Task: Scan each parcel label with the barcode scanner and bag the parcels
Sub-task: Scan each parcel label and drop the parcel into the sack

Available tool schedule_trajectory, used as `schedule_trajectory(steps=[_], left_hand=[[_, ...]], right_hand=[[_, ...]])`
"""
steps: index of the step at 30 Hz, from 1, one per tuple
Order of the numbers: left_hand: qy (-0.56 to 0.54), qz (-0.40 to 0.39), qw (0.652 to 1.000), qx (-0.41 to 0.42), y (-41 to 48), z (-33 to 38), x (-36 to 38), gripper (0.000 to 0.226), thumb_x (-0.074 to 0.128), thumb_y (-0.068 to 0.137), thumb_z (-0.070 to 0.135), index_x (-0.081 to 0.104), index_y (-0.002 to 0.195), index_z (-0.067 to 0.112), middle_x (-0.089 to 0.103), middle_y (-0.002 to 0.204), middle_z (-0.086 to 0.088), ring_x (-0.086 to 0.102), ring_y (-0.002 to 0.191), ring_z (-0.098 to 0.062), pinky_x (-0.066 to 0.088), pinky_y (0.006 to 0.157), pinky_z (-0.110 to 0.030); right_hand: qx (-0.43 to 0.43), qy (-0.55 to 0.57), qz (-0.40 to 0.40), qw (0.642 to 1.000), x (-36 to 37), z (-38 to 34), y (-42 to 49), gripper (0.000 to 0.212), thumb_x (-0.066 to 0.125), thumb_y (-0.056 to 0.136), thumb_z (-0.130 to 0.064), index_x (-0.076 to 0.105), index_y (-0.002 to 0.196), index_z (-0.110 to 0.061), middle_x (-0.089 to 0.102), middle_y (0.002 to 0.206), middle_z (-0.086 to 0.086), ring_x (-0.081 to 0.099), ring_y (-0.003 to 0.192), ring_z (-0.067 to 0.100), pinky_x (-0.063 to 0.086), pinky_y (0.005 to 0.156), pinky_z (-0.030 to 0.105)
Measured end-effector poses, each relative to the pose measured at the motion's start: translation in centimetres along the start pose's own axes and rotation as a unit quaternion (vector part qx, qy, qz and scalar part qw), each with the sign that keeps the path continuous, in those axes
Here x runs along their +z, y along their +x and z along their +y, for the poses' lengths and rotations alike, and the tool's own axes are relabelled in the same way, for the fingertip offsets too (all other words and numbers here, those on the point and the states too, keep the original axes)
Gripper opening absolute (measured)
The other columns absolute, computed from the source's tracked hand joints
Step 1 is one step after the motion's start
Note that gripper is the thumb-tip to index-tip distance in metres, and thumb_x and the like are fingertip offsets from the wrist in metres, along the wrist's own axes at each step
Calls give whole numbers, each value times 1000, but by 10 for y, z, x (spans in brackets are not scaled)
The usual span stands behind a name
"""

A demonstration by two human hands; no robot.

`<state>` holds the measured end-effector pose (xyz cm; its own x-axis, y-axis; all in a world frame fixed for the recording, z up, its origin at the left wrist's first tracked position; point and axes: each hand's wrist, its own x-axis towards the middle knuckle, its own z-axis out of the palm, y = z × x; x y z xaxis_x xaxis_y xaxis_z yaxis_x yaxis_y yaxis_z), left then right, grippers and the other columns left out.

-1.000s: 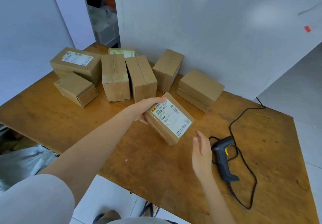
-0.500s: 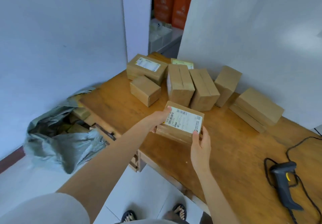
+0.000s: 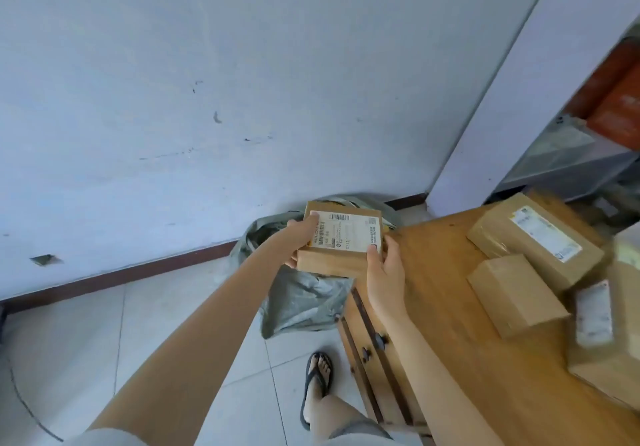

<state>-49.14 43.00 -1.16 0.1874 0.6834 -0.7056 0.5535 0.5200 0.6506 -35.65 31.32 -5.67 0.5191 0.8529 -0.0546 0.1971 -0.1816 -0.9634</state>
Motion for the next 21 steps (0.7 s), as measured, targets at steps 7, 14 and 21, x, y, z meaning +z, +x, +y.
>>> schedule_trajectory(steps=[7, 14, 21], left_hand=[[-55, -11, 998, -12, 100, 58, -65, 52, 28, 102, 48, 49, 133, 11, 61, 129, -9, 57, 118, -28, 47, 101, -48], [49, 41, 998, -5, 166, 106, -92, 55, 34, 102, 41, 35, 145, 6, 35, 152, -14, 39, 133, -34, 40, 101, -42], [240, -25, 968, 64, 214, 141, -96, 47, 39, 102, 33, 49, 133, -1, 51, 138, -20, 49, 125, -34, 38, 87, -33]], right_hand=[[15, -38, -70, 997, 68, -5, 130, 45, 40, 102, -25, 32, 145, -14, 50, 142, 3, 48, 125, 12, 38, 94, 13], [69, -146, -49, 986, 82, -1, 216, 49, 36, 102, -27, 28, 149, -12, 35, 153, 8, 39, 137, 26, 29, 115, 38], [130, -175, 17, 976, 84, -1, 231, 39, 39, 102, -29, 45, 136, -11, 50, 138, 10, 48, 124, 24, 39, 98, 34]])
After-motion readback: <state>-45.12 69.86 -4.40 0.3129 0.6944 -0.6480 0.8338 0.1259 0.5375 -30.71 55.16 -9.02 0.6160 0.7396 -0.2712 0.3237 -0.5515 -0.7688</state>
